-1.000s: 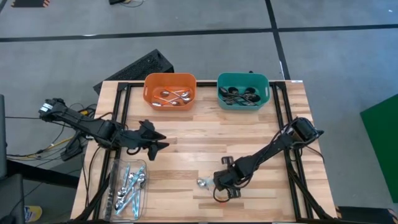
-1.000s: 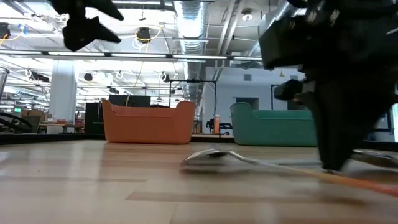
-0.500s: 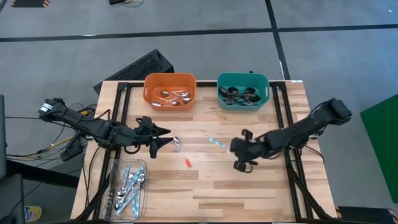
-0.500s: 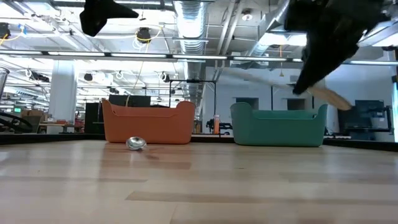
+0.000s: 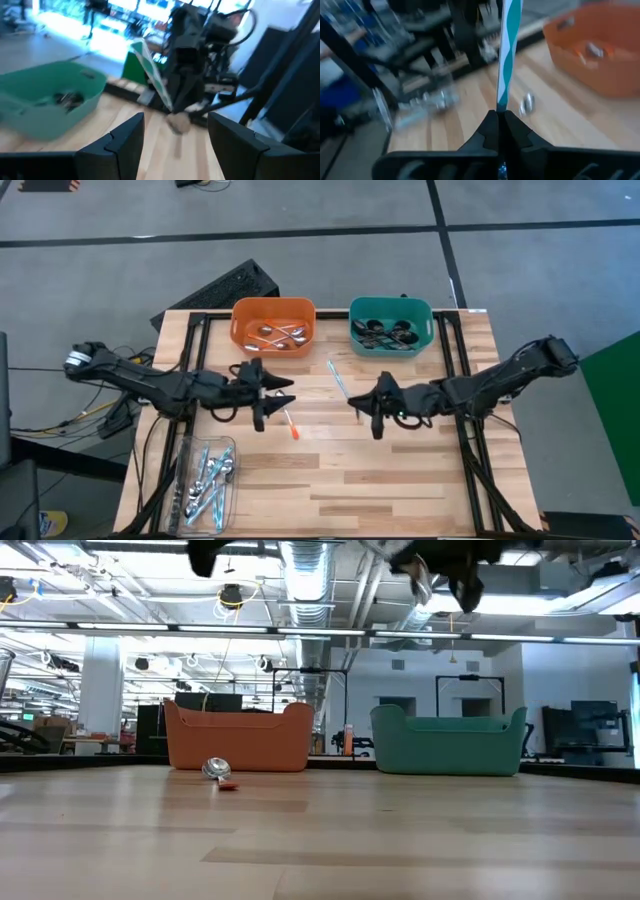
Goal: Sort silverware by color (type)
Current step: Put the green spoon into the transparent bin
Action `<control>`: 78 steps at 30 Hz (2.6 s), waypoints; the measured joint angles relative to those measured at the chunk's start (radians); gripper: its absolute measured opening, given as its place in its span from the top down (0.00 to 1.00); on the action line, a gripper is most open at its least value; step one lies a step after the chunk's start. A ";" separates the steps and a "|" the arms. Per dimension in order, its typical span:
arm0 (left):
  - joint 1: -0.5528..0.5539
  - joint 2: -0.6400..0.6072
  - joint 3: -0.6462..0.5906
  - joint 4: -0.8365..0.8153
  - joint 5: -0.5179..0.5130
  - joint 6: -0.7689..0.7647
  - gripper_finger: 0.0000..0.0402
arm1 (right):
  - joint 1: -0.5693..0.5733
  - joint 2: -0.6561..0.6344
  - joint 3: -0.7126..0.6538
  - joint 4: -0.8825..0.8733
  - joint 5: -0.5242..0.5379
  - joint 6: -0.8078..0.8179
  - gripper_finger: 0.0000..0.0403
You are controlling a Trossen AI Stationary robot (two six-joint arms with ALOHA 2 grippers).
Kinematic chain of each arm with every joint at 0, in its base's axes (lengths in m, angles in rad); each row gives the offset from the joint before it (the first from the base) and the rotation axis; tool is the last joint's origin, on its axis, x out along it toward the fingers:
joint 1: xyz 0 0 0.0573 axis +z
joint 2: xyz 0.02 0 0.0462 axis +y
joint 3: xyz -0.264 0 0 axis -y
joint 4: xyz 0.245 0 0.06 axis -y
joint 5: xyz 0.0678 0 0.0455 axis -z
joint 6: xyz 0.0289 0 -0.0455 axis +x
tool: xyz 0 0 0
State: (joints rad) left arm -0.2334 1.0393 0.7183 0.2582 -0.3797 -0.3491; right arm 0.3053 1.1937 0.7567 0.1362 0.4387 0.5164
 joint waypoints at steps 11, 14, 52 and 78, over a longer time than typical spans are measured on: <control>0.164 0.141 0.005 0.328 0.262 0.005 0.49 | -0.070 0.026 0.002 0.273 -0.019 -0.105 0.97; 0.197 0.175 0.044 0.332 0.295 0.005 0.49 | -0.094 0.069 0.029 0.283 -0.067 -0.109 0.96; 0.216 0.001 0.318 -0.687 0.128 -0.009 0.95 | -0.172 0.290 0.235 0.361 -0.082 -0.220 0.55; -0.746 0.089 0.178 -1.333 0.152 -1.716 0.94 | -0.336 0.303 0.233 0.007 -0.258 0.193 0.57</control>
State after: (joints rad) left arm -0.9794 1.1283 0.8964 -1.0749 -0.2281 -2.0653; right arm -0.0307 1.4963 0.9897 0.1428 0.1810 0.7090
